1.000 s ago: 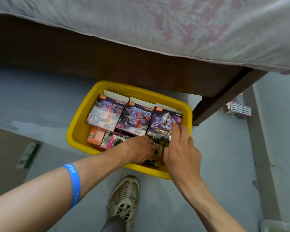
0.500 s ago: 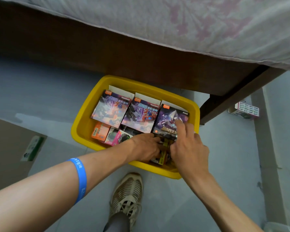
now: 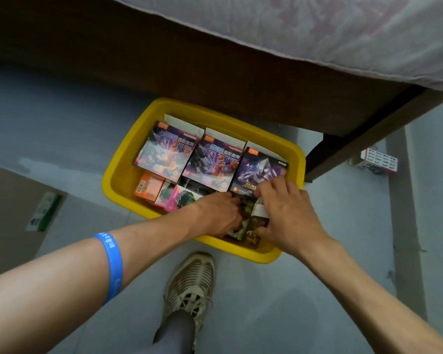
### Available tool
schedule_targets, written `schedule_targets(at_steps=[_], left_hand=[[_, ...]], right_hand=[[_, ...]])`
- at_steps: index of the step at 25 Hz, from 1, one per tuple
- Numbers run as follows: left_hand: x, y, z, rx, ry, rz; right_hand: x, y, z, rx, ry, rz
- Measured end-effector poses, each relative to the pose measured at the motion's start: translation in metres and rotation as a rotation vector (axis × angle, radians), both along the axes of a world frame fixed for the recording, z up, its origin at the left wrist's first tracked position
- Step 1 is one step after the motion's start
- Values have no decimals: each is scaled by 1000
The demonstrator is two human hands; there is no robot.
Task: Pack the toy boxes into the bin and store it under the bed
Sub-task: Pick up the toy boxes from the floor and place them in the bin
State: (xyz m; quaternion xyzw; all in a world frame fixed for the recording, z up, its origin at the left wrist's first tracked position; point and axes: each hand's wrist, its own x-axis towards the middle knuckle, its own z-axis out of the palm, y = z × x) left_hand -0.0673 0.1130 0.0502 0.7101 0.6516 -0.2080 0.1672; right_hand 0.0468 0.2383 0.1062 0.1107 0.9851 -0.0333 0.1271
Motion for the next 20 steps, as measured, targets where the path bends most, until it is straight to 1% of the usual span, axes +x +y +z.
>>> schedule_targets(at_steps=[3, 4, 5, 7, 8, 9, 10, 13, 16, 18, 20], left_hand=[[3, 2, -1, -20, 10, -17], [1, 2, 1, -25, 7, -14], [1, 2, 2, -28, 6, 6], [0, 2, 0, -24, -3, 6], [0, 2, 0, -19, -6, 2], [1, 2, -1, -23, -13, -1], [0, 2, -2, -22, -19, -12], [-1, 3, -8, -27, -2, -21], [-1, 3, -5, -41, -26, -11], [0, 2, -5, -11, -22, -5], [-1, 1, -2, -5, -50, 20]], right_hand=[[10, -14, -8, 192, -9, 108], [16, -10, -10, 205, -23, 122], [20, -5, -8, 168, -60, 126], [22, 8, 0, -24, -115, 67], [20, 12, 5, -117, -108, 27], [18, 13, 9, -166, -101, 17], [18, 11, 10, -166, -95, 36], [8, 8, 11, -99, -131, 95], [-1, -2, 2, -10, -182, 134], [-1, -15, -10, 94, -216, 142], [1, -23, -18, 110, -208, 125]])
